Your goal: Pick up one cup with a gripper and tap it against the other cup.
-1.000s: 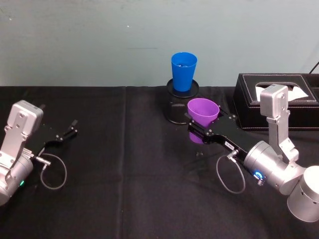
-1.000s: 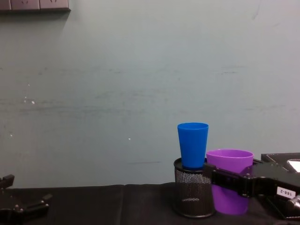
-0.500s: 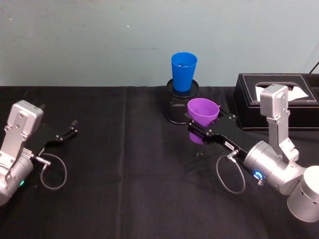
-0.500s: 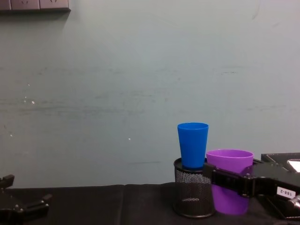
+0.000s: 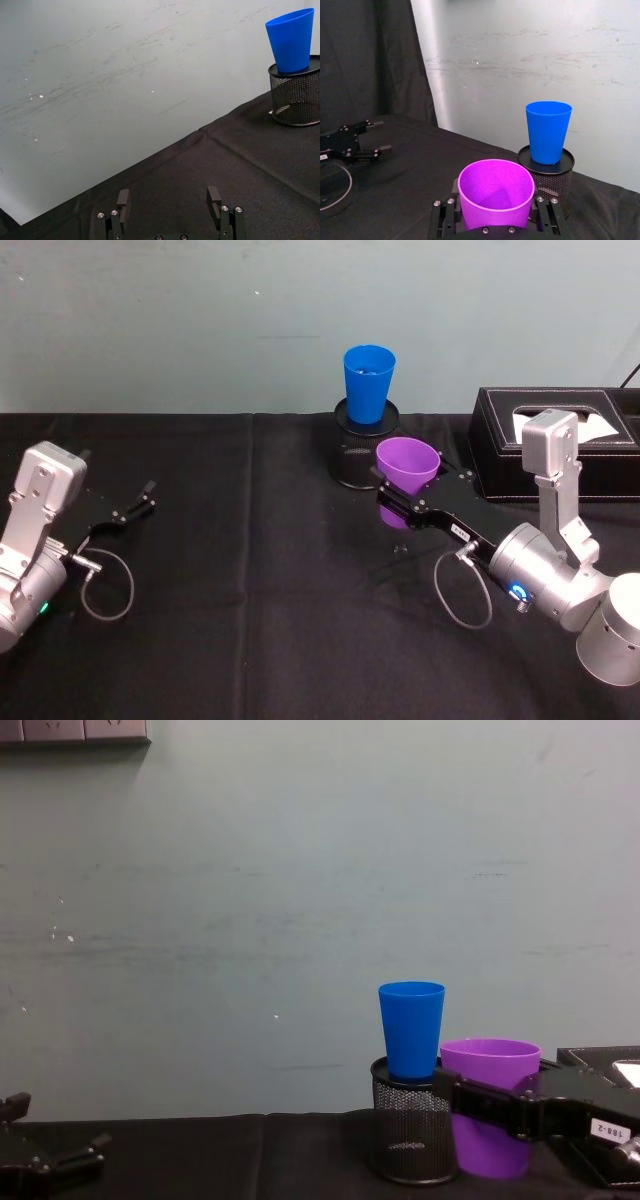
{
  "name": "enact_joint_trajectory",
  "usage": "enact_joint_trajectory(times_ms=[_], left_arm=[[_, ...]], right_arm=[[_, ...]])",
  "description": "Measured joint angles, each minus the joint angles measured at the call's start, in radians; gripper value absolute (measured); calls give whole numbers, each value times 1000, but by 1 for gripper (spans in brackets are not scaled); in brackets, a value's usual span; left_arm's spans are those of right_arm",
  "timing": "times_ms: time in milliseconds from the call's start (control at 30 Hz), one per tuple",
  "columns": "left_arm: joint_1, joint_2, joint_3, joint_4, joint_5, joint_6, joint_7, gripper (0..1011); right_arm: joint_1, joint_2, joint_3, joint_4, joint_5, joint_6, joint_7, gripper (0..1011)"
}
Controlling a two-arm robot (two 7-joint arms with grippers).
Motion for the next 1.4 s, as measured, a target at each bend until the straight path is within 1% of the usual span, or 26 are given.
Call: enact_joint_trajectory(times_ms=[900,1033,1100,1133,1267,1400], left_arm=[[0,0,0,0,0,0,0,1000],[0,0,0,0,0,0,0,1000],[0,0,0,0,0,0,0,1000],[0,0,0,0,0,0,0,1000],[0,0,0,0,0,0,0,1000],[0,0,0,0,0,0,0,1000]], right_arm=[[4,-2,-1,7,0,1,3,729],[30,-15,-15,47,0,9,18,729],[52,-25,-23,75,-3,12,20,729],[68,-33,-28,96,-10,13,20,729],[103,-50,-35,137,-23,11,18,729],[150,-75,-41,184,-43,6,9,729]])
